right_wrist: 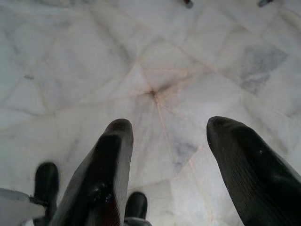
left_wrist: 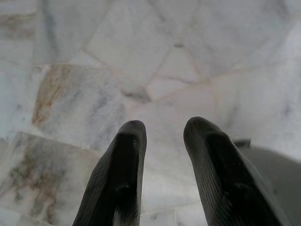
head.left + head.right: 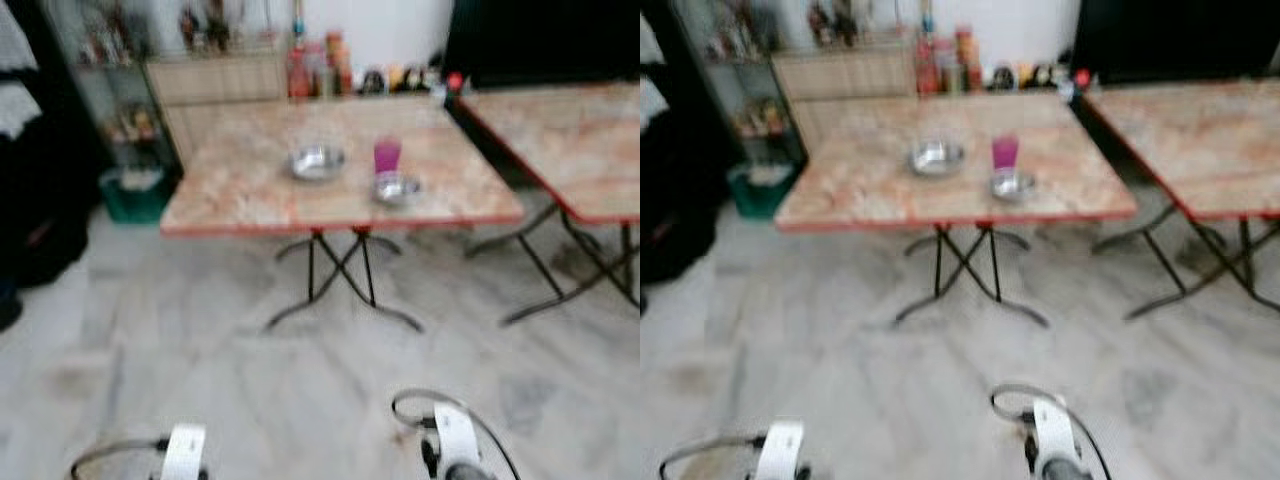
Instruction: Setting the table
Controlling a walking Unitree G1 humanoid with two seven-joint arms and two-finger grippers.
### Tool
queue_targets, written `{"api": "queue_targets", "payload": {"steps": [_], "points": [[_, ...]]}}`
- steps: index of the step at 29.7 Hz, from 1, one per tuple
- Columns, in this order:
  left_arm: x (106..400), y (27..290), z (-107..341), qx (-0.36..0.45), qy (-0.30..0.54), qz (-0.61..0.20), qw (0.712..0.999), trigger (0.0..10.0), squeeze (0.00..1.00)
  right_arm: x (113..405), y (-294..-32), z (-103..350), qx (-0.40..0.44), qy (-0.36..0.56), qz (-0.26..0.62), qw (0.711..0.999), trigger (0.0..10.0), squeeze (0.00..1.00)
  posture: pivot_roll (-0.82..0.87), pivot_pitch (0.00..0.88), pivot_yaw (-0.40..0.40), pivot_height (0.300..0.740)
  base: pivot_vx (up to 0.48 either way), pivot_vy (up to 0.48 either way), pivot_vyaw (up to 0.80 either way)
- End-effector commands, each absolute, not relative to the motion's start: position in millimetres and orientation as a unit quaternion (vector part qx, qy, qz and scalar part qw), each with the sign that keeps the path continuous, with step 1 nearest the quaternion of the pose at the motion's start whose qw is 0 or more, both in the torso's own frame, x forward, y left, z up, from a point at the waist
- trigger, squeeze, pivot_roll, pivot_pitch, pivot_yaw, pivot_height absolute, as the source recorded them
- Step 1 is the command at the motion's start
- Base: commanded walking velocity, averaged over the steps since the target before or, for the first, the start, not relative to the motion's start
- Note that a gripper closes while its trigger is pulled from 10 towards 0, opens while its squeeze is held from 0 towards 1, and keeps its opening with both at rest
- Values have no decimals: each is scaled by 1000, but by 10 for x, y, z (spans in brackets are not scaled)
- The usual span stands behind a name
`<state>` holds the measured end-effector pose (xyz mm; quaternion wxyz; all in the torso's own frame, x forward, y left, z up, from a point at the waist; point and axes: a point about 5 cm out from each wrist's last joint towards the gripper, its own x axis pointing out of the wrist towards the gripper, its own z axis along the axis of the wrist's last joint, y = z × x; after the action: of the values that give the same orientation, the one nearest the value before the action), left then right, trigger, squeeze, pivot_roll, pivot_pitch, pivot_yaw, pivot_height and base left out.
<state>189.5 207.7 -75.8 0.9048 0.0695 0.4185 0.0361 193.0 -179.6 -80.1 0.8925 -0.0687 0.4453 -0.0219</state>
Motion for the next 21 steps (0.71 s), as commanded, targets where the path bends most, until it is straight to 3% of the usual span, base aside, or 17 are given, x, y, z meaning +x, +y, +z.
{"api": "queue_targets", "payload": {"steps": [1, 6, 21], "points": [[1952, 2105, -724, 80, 414, 35, 906, 10000, 0, 2008, -1725, -764, -68, 431, -8, 900, 10000, 0, 23, 0, 39, 740, 469, 0, 0], [1967, 2097, -718, 81, 412, 33, 907, 10000, 0, 1997, -1715, -771, -68, 433, -4, 899, 10000, 0, 21, 0, 37, 740, 471, 0, 559], [1967, 2093, -719, 80, 412, 33, 907, 10000, 0, 1982, -1751, -776, -60, 436, -16, 898, 10000, 0, 16, 0, 41, 740, 470, 0, 0]]}}
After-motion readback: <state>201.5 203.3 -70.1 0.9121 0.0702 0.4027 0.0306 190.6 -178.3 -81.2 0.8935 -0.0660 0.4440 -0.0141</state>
